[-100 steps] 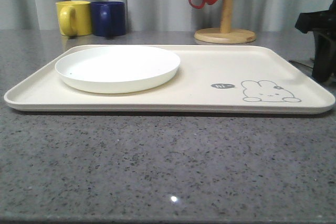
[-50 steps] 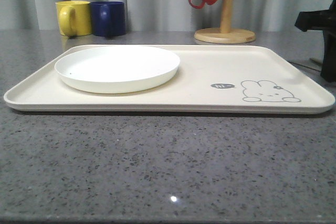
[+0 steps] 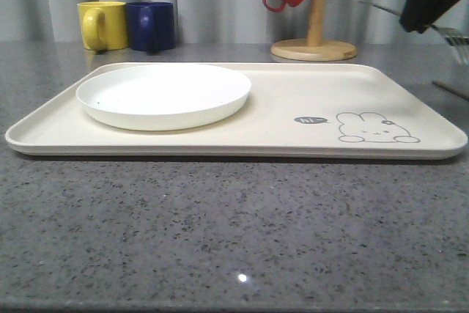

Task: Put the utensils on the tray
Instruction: 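Grasp the silver fork with the right gripper and lift it, then lower the fork onto the tray beside the plate and open the right gripper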

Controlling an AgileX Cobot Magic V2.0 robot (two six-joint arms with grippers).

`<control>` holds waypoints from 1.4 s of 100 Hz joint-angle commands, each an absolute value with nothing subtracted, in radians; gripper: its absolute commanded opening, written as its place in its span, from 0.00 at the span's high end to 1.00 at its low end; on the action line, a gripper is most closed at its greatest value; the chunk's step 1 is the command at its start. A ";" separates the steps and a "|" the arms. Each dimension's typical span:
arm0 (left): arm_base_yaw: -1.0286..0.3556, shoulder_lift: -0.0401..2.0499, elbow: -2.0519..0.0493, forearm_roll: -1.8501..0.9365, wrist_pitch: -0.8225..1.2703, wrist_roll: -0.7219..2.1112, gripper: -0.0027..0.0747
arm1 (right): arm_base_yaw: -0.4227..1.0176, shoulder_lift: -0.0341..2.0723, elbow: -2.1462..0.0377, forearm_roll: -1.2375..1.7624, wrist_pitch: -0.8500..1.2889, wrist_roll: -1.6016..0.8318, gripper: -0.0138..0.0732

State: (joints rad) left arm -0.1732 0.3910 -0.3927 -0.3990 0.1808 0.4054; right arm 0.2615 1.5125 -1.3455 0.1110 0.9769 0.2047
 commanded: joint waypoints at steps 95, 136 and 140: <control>-0.180 0.397 -0.421 -0.405 0.103 0.404 0.99 | 0.485 1.723 -1.377 0.000 0.657 0.569 0.91; -0.180 0.397 -0.421 -0.405 0.103 0.404 0.99 | 0.485 1.718 -1.378 0.000 0.656 0.569 0.41; -0.180 0.397 -0.421 -0.405 0.103 0.404 0.99 | 0.485 1.710 -1.378 0.000 0.656 0.569 0.40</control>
State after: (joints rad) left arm -0.1732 0.3910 -0.3927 -0.3990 0.1808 0.4054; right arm 0.4857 1.7688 -1.3477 0.0069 0.6887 0.5705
